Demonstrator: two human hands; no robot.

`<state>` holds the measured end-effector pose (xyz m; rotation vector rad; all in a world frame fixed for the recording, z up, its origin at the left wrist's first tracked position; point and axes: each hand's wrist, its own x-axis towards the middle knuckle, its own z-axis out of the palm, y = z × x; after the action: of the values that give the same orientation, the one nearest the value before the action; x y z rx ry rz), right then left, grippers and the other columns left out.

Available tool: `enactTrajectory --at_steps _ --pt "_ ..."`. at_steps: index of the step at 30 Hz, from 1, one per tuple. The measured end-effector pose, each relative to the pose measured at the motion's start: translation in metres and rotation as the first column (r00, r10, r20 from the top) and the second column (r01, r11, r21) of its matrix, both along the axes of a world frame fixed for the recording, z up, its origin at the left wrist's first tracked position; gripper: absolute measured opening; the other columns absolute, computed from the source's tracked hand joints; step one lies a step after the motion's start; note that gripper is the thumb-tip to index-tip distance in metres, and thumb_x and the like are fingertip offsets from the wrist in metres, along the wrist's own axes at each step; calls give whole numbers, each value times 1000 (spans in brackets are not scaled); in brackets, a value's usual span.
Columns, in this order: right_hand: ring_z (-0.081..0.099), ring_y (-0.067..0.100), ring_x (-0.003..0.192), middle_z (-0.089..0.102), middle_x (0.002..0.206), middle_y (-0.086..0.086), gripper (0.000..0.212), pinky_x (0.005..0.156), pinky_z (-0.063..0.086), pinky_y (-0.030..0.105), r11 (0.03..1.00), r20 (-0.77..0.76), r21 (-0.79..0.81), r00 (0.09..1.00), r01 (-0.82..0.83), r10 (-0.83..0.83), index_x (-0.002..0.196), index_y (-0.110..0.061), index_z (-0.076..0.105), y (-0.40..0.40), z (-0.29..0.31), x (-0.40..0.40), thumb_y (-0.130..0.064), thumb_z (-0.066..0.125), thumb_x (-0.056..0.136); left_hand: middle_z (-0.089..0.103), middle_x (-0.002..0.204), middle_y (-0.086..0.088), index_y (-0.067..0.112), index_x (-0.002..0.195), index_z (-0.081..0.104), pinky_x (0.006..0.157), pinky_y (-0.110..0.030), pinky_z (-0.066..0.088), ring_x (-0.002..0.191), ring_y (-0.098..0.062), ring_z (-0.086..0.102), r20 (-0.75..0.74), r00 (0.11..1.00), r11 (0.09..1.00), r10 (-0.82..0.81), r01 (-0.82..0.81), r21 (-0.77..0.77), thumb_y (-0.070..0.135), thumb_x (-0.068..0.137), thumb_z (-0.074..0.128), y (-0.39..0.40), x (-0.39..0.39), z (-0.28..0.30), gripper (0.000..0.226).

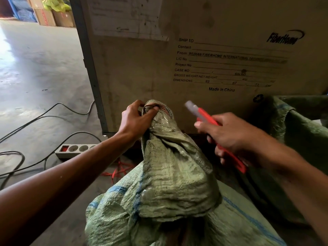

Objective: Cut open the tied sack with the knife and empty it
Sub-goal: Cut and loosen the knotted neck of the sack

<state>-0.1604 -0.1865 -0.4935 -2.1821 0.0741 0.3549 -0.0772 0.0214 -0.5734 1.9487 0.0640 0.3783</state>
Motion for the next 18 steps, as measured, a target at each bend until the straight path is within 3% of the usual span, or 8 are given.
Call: enactTrajectory --at_steps 3,5,7,9,11,14,18 --pt "51 7 33 56 64 6 22 36 47 23 997 152 28 985 75 -79 94 -14 55 -7 -8 6 -33 65 85 67 87 2 22 105 67 49 -9 48 72 -6 64 1 999 999 -38 38 -16 49 78 69 -4 -2 3 38" --pt "57 7 42 61 66 4 19 41 48 22 990 258 79 956 121 -137 88 -22 54 -6 -18 9 -32 69 81 72 92 -3 27 105 67 69 -30 60 80 -17 70 -15 991 990 -132 130 -59 55 72 69 -12 -6 6 43" --pt "64 8 55 66 75 1 21 48 48 18 979 250 170 956 109 -150 87 -25 57 0 -29 11 -32 74 76 74 93 -5 29 104 67 76 -44 61 83 -20 72 -17 983 980 -182 180 -82 58 66 68 -23 -12 9 48" --pt "68 5 66 69 82 -1 21 51 48 10 971 240 231 963 67 -123 89 -23 60 5 -38 13 -26 75 75 75 93 -4 28 105 67 76 -42 61 83 -20 73 -22 964 958 -264 259 -124 55 64 71 -28 -16 11 49" --pt "68 1 70 69 86 -1 24 52 49 8 962 267 266 953 67 -140 95 -20 60 3 -42 14 -19 75 75 76 98 -2 27 109 65 73 -32 61 88 -16 73 -26 895 882 -445 433 -187 46 63 81 -23 -18 13 53" --pt "66 -5 64 68 84 -1 29 49 47 5 949 290 310 944 62 -156 98 -15 61 -3 -43 15 -12 76 74 73 108 -2 21 121 58 83 -28 58 100 -14 70 -23 819 816 -574 569 -100 24 60 88 -11 -19 13 69" --pt "63 0 48 67 67 -5 25 43 48 13 947 281 320 955 1 -96 86 -19 60 -3 -43 14 -3 75 73 70 114 -2 14 128 54 85 -22 55 106 -12 67 -12 765 765 -643 643 -41 7 66 82 -7 -20 18 68"
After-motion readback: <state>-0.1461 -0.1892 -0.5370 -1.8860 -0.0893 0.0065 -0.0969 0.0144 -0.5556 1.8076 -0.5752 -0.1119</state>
